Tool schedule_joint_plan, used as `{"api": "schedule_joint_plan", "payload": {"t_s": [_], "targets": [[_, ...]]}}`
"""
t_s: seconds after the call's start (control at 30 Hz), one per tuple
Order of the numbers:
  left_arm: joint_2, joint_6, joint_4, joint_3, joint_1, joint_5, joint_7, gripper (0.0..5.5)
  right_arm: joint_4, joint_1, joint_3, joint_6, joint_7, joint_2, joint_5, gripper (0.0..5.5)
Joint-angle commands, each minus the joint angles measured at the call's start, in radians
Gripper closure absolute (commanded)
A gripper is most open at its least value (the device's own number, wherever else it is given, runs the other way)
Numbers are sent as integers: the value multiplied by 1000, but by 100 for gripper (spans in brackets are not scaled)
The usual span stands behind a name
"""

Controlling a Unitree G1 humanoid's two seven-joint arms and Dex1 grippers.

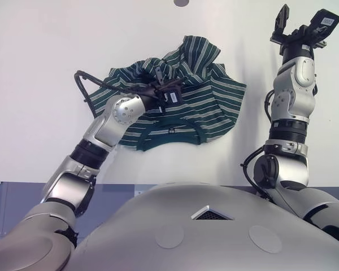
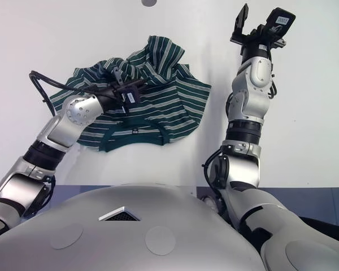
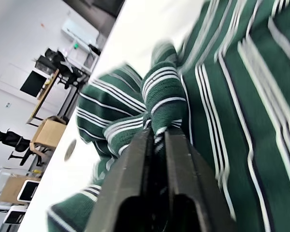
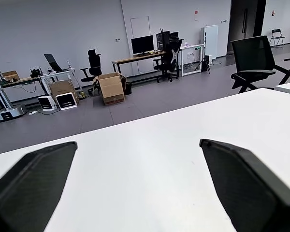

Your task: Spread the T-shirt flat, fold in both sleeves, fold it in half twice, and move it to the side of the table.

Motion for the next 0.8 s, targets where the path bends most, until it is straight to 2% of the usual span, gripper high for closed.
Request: {"api": "schedule_joint_plan", "payload": {"t_s": [0.03,0.1,0.17,0.23,0.37,0.53,0.67,0.8], "targets": [[-38,8,-71,66,-9,-163,-75,453,13,15,-1,-19,-7,8,3,73],[-57,94,-150,86,13,-335,-170,415,14,18,-1,-23,-10,8,1,73],[-25,233,-242,87,41,-521,-303,415,14,20,-1,-24,-13,6,-1,73],[14,295,-281,95,26,-586,-383,415,13,19,-3,-24,-14,3,-1,73],[22,267,-99,100,-152,-386,-318,415,20,14,-2,-27,-18,4,-2,73],[83,-9,178,-49,-340,-55,-353,415,23,18,8,-30,-23,20,-3,73],[59,-40,234,-67,-348,-39,-407,415,17,27,12,-28,-31,28,-5,73],[67,-121,283,-82,-360,45,-385,415,10,34,15,-27,-39,35,-1,73]]}}
